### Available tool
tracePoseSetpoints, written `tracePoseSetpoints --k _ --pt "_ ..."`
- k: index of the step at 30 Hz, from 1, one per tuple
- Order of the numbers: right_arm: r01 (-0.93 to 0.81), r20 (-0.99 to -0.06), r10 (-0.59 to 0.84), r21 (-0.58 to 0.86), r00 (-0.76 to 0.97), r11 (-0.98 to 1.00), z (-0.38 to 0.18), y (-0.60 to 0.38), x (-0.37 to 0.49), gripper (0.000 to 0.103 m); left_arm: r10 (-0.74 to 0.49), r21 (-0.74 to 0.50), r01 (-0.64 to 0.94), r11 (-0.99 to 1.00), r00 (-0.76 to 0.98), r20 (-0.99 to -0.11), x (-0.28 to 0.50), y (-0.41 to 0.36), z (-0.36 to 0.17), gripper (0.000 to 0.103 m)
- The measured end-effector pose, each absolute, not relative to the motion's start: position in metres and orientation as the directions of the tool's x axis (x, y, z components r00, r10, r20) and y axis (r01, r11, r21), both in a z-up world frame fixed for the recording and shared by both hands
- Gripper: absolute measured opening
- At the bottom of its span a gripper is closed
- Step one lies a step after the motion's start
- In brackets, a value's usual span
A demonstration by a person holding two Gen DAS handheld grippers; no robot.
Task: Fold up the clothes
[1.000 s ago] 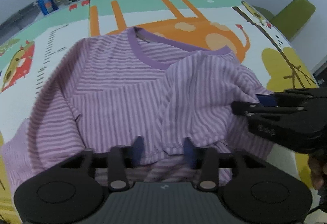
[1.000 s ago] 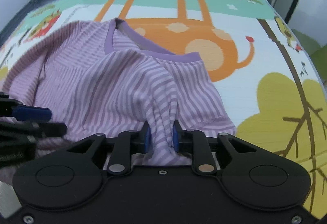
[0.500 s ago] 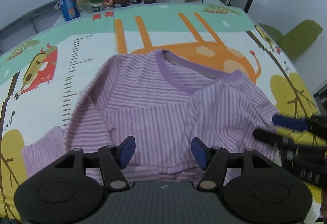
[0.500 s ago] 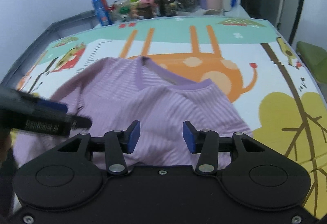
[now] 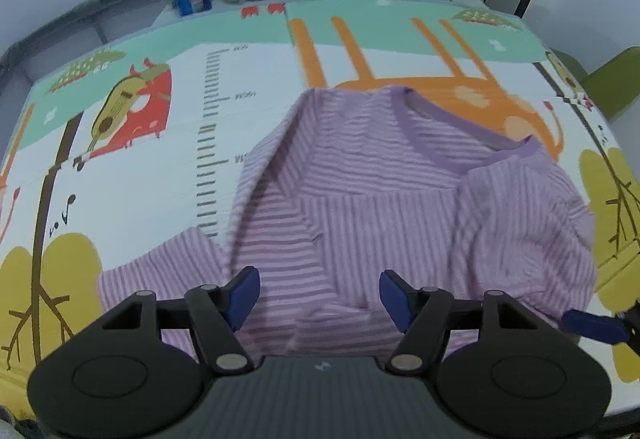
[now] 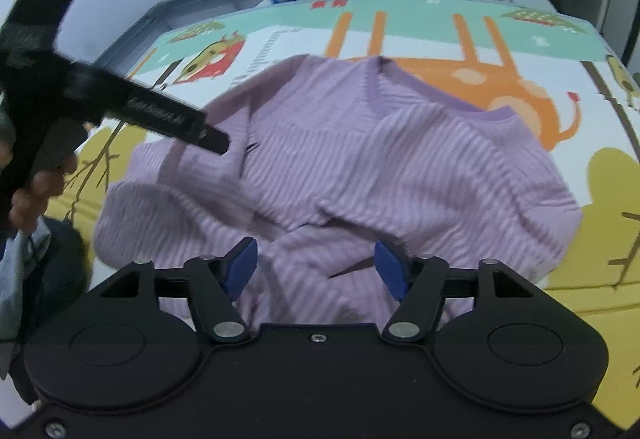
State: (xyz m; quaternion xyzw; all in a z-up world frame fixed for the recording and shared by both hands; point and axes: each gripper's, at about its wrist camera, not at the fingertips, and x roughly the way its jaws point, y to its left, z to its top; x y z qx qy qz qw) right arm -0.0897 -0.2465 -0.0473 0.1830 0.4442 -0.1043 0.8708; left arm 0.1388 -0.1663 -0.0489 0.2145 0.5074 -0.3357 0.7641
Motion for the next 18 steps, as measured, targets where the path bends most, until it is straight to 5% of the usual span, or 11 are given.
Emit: tracePoseSetpoints --k 11,18 --pt "0.367 -0.852 -0.023 0.201 0.523 0.908 -0.076 -0.22 -0.072 0.078 -0.233 -0.003 0.718 0.696 0.222 -0.947 0.165 -0.171 -0.086 0.069" --pt "0.414 -0.879 -0.058 0.164 0.474 0.895 -0.1 -0.218 -0.071 0.073 -0.213 0.002 0.721 0.693 0.208 -0.955 0.17 -0.177 -0.103 0.072"
